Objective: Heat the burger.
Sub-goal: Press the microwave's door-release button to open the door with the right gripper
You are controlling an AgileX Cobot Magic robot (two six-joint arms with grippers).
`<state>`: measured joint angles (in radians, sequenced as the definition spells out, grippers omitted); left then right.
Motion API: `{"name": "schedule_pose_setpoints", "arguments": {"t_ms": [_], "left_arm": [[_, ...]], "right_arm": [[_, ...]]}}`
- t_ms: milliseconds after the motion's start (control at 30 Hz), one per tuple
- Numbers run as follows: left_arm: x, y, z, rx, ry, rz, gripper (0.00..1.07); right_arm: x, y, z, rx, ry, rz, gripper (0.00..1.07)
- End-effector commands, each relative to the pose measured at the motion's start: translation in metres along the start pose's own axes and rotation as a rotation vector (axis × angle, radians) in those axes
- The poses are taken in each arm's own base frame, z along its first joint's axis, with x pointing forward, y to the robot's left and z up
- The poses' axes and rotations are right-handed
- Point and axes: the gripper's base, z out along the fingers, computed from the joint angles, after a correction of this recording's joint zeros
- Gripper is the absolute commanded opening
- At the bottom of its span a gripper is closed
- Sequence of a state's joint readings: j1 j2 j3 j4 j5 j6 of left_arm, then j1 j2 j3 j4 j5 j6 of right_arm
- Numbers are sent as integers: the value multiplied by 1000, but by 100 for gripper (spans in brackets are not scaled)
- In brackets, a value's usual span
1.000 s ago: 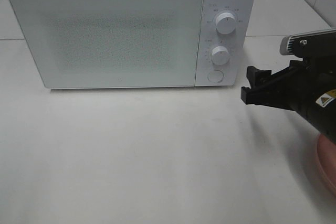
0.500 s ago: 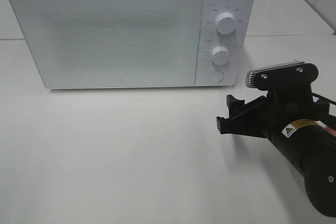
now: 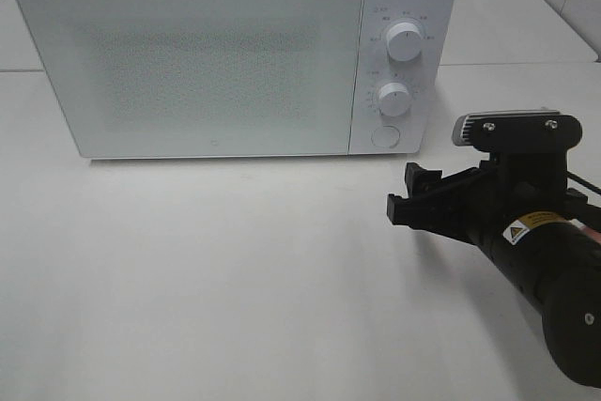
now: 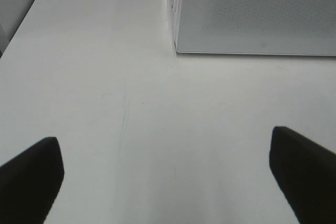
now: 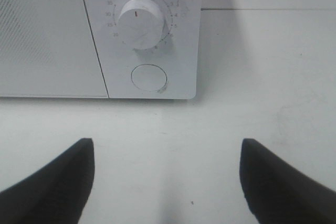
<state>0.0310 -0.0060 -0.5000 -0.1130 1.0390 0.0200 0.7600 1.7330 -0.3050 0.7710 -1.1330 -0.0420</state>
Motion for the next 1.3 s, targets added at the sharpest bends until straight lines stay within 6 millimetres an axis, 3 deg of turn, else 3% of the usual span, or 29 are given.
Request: {"name": "schedule_pose_setpoints", "arguments": {"t_ms": [33,100,133,167,200,233,367,433,567,600,633,700,733,833,1133,1300], "left_arm": [[2,-1,-2,5,-18,0,100],[2,-1,-2,5,-18,0,100],[2,-1,-2,5,-18,0,100],[2,-1,-2,5,-18,0,100],[2,-1,-2,5,-18,0,100],[2,-1,-2,5,-18,0,100],[2,-1,-2,5,-18,0,100],[2,-1,-2,5,-18,0,100],[2,-1,-2,5,-18,0,100],[2,-1,-2,5,-18,0,100],[2,-1,-2,5,-18,0,100],[2,-1,-2,5,-18,0,100],[2,-1,-2,5,-18,0,100],[2,-1,-2,5,-18,0,100],[2,-1,-2,5,-18,0,100],[2,-1,-2,5,-18,0,100]], "right_arm": [[-2,2,0,-10,-12,268,70],[-2,2,0,-10,-11,336,69],[-2,2,0,-11,-11,481,66],[-2,2,0,-11,-11,481,66],[-2,2,0,-12,-10,620,63],[-2,2,0,-12,-10,620,63],[-1,2,0,-13,-7,960,52],[-1,2,0,-12,-5,1019,49],[-1,2,0,-12,-2,1222,30],[-1,2,0,-12,-2,1222,30],[-1,2,0,-12,-1,1279,21],[-1,2,0,-12,-1,1314,16],[-1,2,0,-12,0,1381,8],[2,2,0,8,25,1425,0],[6,5,3,53,75,1451,0],[10,14,17,62,79,1448,0]]}}
